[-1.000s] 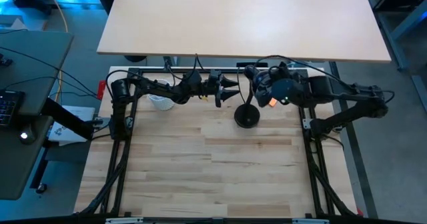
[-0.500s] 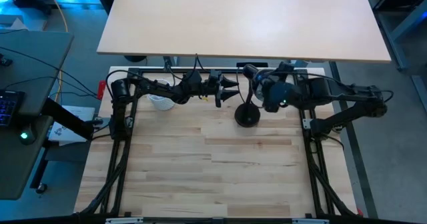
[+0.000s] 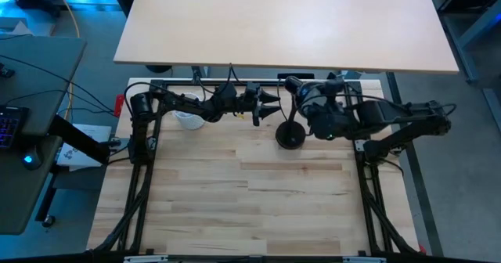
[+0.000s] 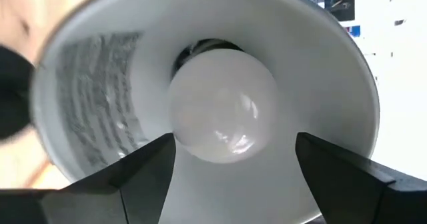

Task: Screw lightbulb
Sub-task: Remove the light bulb from the desk lamp

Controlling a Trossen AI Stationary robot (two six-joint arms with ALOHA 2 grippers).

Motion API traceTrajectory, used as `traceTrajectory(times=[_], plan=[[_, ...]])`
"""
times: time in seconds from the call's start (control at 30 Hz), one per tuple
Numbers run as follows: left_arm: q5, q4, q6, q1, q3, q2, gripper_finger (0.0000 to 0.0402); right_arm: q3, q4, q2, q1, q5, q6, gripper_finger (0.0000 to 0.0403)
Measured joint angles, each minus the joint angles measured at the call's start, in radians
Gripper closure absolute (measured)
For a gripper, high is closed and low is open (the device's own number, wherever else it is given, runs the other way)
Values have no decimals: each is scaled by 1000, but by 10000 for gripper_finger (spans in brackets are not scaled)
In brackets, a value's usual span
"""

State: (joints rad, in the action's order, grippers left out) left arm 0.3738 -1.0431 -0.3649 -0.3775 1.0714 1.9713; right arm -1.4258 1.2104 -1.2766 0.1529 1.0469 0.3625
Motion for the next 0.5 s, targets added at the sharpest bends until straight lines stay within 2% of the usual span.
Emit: traceTrajectory(times=[0.27,0.4,0.5], plan=[[0,0,0,0,0,0,173,0,49,0,41,-12,-343,96],[0,0,0,0,0,0,173,0,79,0,41,-94,-524,96],[0,-1,0,0,0,0,173,0,104,2,37,-142,-741,96]])
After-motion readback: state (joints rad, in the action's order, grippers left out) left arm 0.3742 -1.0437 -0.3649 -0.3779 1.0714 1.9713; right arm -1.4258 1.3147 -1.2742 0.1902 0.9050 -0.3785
